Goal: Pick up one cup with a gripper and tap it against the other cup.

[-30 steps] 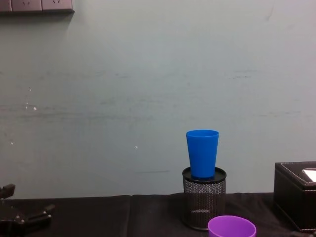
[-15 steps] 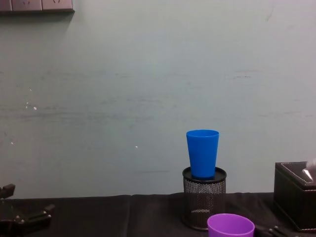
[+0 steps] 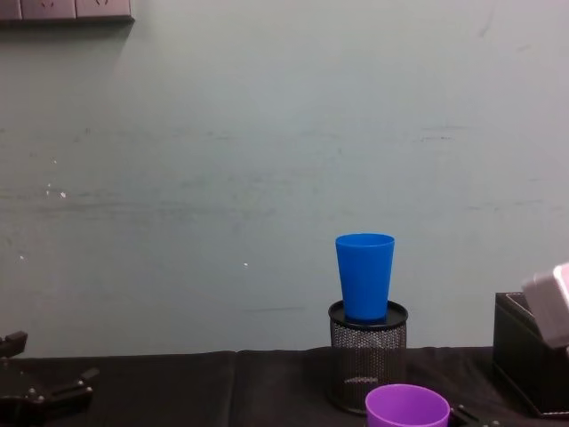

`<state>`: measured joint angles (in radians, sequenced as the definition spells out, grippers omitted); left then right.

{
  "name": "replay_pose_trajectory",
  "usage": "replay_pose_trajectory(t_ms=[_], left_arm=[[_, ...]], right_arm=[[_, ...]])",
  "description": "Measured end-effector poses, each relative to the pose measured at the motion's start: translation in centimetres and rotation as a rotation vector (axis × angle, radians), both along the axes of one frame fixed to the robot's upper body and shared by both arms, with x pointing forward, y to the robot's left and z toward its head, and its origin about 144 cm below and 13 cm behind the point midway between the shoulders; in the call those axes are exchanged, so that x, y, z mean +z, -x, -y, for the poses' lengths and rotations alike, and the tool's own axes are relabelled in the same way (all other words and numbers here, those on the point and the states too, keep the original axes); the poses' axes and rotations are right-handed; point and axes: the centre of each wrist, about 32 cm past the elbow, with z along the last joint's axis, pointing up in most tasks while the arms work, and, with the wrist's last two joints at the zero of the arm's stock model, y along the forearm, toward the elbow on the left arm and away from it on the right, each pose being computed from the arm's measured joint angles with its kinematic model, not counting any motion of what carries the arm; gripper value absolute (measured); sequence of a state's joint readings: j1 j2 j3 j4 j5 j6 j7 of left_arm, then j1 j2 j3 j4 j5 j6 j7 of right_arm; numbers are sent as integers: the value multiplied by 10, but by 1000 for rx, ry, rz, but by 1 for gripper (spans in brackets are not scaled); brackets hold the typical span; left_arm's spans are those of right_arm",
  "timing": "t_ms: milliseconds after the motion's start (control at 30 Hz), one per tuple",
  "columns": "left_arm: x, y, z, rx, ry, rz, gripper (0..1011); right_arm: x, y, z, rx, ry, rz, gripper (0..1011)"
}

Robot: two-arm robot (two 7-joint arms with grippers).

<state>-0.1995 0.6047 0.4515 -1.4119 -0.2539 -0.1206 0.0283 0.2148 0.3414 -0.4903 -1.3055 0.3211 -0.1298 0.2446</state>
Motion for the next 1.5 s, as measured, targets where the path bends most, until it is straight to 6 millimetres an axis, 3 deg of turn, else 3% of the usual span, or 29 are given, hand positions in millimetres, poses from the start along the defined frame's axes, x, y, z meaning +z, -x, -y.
replay_pose_trajectory(t_ms=[267, 667, 800, 1133, 1500], left_arm=[[0, 0, 0, 0, 0, 0, 1000], [0, 0, 0, 0, 0, 0, 1000], [0, 0, 0, 0, 0, 0, 1000], [0, 0, 0, 0, 0, 0, 1000], [0, 0, 0, 0, 0, 0, 1000]], right_arm=[[0, -4, -3, -3, 2, 0, 998], [7, -4, -2, -12, -16, 3, 759], [18, -3, -1, -9, -16, 12, 746], [72, -1, 3, -30, 4, 66, 733], [76, -1, 5, -46, 8, 75, 733]])
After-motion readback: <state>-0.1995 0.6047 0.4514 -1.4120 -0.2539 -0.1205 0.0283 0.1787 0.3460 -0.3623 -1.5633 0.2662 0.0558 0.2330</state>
